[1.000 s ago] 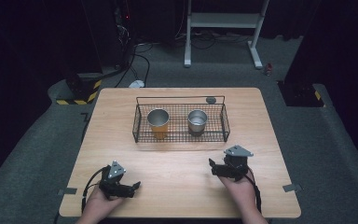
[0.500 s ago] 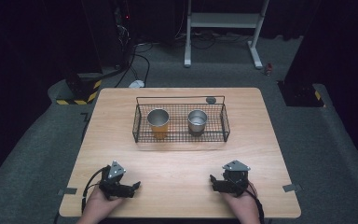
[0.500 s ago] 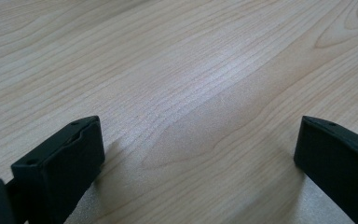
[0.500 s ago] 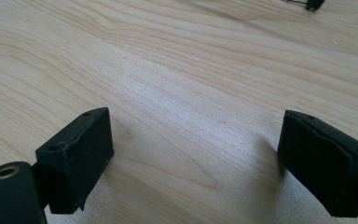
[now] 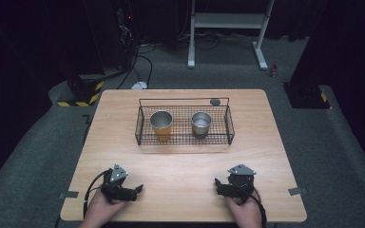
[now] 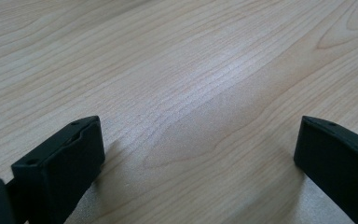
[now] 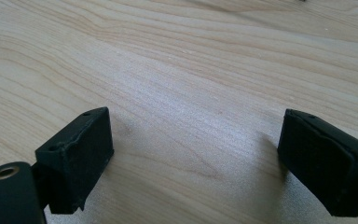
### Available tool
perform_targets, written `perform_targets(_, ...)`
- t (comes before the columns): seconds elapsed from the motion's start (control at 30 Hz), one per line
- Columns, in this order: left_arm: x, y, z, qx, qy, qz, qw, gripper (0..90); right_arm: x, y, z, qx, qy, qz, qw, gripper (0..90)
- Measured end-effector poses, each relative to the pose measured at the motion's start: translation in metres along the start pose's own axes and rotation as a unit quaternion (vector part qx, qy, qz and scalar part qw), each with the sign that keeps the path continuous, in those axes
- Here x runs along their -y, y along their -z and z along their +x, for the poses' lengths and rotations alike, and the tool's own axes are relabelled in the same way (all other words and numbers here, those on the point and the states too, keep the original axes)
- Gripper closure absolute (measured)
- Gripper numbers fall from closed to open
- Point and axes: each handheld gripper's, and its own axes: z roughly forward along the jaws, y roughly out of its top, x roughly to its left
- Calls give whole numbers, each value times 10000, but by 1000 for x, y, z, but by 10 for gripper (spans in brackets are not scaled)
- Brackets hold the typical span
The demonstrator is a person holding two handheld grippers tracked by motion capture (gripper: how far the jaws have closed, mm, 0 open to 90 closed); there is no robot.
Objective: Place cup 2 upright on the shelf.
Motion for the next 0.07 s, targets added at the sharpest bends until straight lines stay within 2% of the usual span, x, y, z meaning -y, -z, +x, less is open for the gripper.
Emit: perform_targets(0.07, 0, 0, 0, -6, 20, -12, 10000, 20, 0, 0, 0, 3, -4, 2, 10000, 99)
